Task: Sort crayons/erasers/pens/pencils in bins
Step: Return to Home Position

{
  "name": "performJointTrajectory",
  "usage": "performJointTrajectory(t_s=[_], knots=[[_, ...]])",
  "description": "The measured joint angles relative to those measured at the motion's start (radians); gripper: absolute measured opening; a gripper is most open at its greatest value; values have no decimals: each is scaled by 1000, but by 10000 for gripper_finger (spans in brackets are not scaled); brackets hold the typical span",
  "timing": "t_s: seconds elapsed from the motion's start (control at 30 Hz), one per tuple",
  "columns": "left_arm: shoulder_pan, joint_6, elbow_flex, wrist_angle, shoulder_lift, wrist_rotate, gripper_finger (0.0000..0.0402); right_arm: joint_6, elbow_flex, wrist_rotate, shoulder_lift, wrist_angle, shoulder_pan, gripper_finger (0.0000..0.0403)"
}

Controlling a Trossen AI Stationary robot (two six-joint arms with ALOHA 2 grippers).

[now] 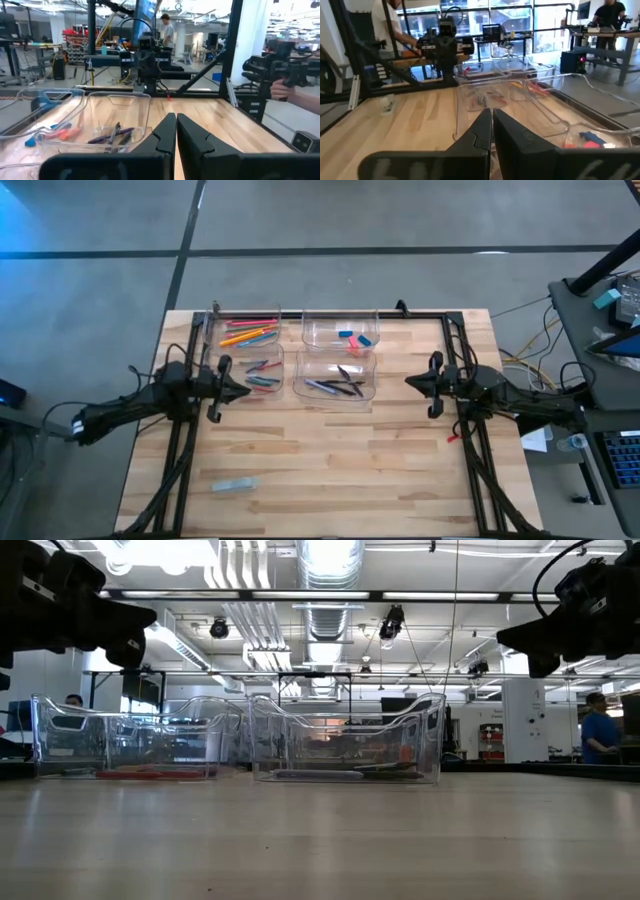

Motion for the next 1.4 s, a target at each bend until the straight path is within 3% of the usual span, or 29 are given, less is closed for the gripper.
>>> performJointTrajectory(t_s=[0.4,0.87,1.4], knots=[[0,0,-1,2,71,4,0,-189,0,2,34,-3,0,8],[0,0,-2,24,118,5,0,163,-1,1,34,-3,0,9],[0,0,-3,26,122,4,0,162,-1,1,34,-2,0,9]])
